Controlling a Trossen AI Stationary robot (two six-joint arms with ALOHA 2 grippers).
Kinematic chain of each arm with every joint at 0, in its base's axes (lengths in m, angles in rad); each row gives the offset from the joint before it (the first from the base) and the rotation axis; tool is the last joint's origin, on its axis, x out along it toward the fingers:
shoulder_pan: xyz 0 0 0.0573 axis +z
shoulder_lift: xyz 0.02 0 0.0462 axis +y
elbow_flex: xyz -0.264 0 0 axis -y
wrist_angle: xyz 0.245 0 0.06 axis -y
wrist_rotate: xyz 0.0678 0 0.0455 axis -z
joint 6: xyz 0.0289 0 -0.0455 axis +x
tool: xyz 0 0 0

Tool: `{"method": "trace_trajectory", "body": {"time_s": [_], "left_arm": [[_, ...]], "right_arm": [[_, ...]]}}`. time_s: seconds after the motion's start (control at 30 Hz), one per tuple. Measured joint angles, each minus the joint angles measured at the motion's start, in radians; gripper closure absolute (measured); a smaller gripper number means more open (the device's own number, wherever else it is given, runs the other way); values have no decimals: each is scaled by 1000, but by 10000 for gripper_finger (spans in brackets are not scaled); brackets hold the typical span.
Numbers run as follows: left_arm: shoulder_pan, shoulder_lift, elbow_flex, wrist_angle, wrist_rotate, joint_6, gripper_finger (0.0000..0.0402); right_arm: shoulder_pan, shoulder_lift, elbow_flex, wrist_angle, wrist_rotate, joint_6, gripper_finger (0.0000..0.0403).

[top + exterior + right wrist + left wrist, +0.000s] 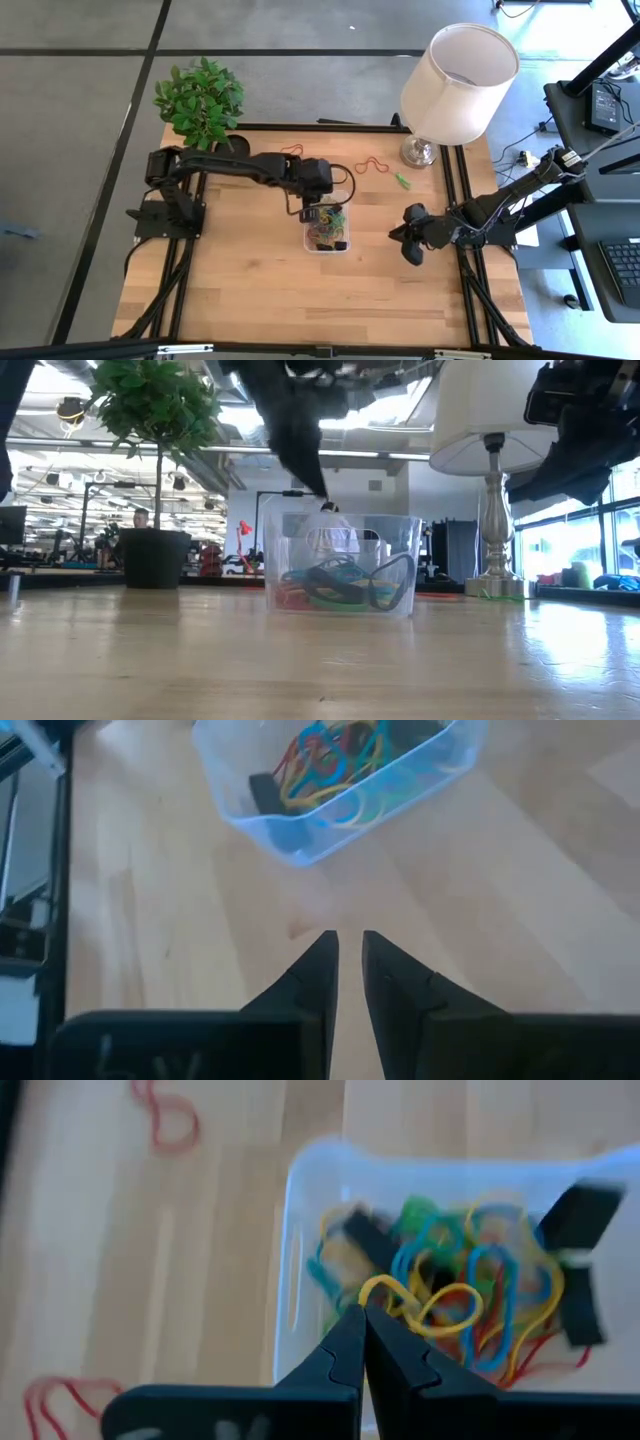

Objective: Pick and place rubber bands into bin
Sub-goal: Put the yellow rubber band into the transparent container, then put the red rubber band into the transparent container

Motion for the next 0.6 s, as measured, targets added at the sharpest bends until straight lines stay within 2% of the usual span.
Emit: {"method": "trace_trajectory", "body": {"time_s": [0.2, 0.4, 0.6], "left_arm": [[40, 45, -14, -4, 84, 43, 380], [71, 53, -14, -6, 143, 96, 313], [127, 24, -13, -8, 137, 162, 251]], "right_arm": [[-1, 0, 0, 0, 84, 11, 349], [-49, 0, 0, 0, 103, 11, 349], [-116, 0, 0, 2, 103, 16, 349]]}}
